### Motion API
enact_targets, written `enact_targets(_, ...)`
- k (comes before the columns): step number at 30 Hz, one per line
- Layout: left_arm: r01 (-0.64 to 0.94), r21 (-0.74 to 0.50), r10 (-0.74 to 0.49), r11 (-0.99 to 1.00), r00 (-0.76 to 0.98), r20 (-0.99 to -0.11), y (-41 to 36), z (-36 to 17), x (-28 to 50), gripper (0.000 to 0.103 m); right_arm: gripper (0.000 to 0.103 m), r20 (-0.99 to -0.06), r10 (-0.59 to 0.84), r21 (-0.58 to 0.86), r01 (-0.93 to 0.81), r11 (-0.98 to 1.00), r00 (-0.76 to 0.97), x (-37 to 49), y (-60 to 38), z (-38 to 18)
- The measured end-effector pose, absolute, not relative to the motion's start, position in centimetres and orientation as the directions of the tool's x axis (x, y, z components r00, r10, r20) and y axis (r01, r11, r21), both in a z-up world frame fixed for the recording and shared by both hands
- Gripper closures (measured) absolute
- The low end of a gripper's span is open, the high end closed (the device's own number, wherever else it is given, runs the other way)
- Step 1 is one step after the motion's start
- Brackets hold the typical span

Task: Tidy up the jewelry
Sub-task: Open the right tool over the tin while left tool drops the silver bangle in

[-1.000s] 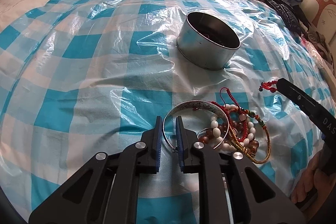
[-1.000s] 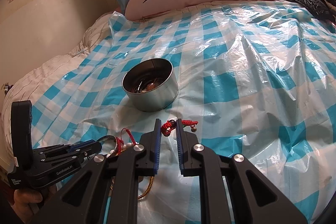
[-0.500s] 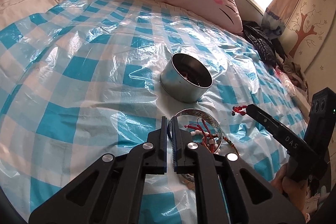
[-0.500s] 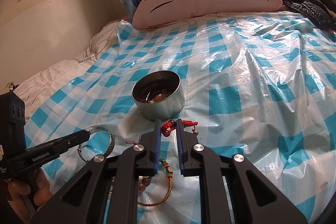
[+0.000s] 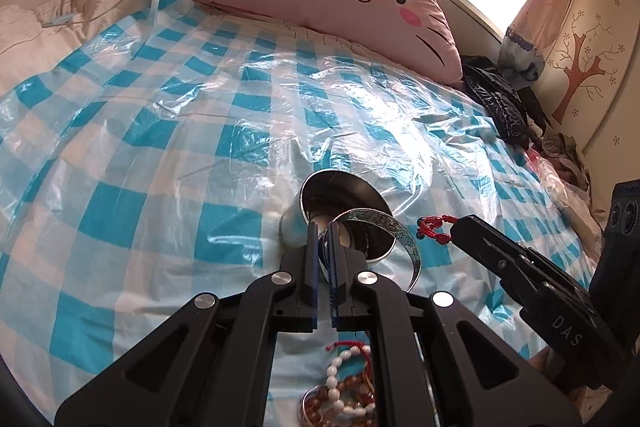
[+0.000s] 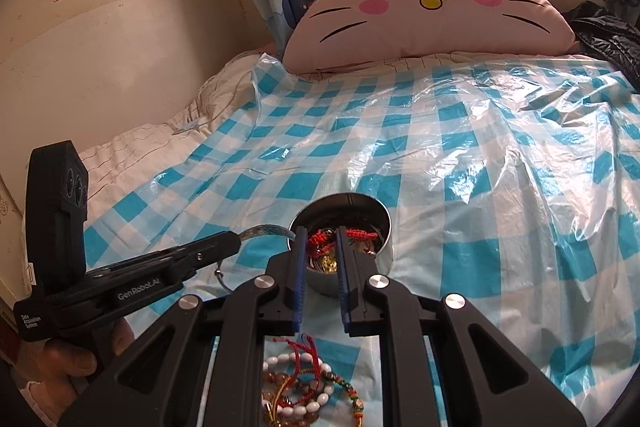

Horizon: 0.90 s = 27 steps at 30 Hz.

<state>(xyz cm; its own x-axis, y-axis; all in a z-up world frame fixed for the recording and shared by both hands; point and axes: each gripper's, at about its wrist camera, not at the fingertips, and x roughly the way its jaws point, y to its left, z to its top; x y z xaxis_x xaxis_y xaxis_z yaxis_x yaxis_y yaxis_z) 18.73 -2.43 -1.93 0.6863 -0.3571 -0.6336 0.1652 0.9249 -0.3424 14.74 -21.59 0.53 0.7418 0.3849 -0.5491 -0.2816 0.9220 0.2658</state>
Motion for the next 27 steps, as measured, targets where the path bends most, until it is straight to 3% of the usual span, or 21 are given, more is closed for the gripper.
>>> enact_targets(5, 0.174, -0.321, -0.351, 0.931, 0.668, -0.657, -4.7, -2.7, 22.7, 0.098, 0.088, -0.563, 0.394, 0.263, -0.294, 0.919, 0.726, 18.5, -20.6, -0.1)
enact_targets(7, 0.149, -0.305, -0.325, 0.941, 0.651, -0.686, -4.8, -3.5, 23.8, 0.098, 0.087, -0.615, 0.398, 0.274, -0.288, 0.918, 0.681, 20.6, -19.9, -1.6)
enact_targets(8, 0.133, -0.291, -0.305, 0.947, 0.649, -0.697, -4.5, -3.7, 23.8, 0.097, 0.082, -0.637, 0.391, 0.284, -0.269, 0.920, 0.664, 21.3, -20.0, -2.4)
enact_targets(9, 0.129, -0.295, -0.305, 0.947, 0.651, -0.695, -4.0, -3.7, 23.4, 0.094, 0.064, -0.648, 0.380, 0.293, -0.245, 0.924, 0.660, 21.6, -20.2, -2.9)
enact_targets(10, 0.122, -0.296, -0.300, 0.947, 0.659, -0.690, -3.3, -3.7, 22.7, 0.091, 0.059, -0.645, 0.373, 0.301, -0.227, 0.926, 0.667, 21.4, -20.6, -3.1)
enact_targets(14, 0.071, -0.288, -0.257, 0.955, 0.683, -0.684, -0.2, -3.7, 18.8, 0.060, 0.057, -0.619, 0.366, 0.331, -0.192, 0.924, 0.695, 17.8, -22.3, -2.8)
enact_targets(18, 0.014, -0.323, -0.248, 0.946, 0.672, -0.697, 1.5, -4.3, 15.3, 0.047, 0.042, -0.628, 0.327, 0.358, -0.111, 0.927, 0.706, 13.1, -24.3, -3.4)
enact_targets(23, 0.008, -0.255, -0.192, 0.967, 0.680, -0.707, 0.6, -4.5, 11.6, 0.021, 0.038, -0.644, 0.277, 0.355, -0.042, 0.934, 0.713, 9.2, -24.9, -3.7)
enact_targets(27, -0.012, -0.182, -0.120, 0.983, 0.707, -0.697, 0.4, -4.2, 9.9, 0.013, 0.034, -0.647, 0.218, 0.301, -0.018, 0.953, 0.730, 8.4, -24.5, -3.2)
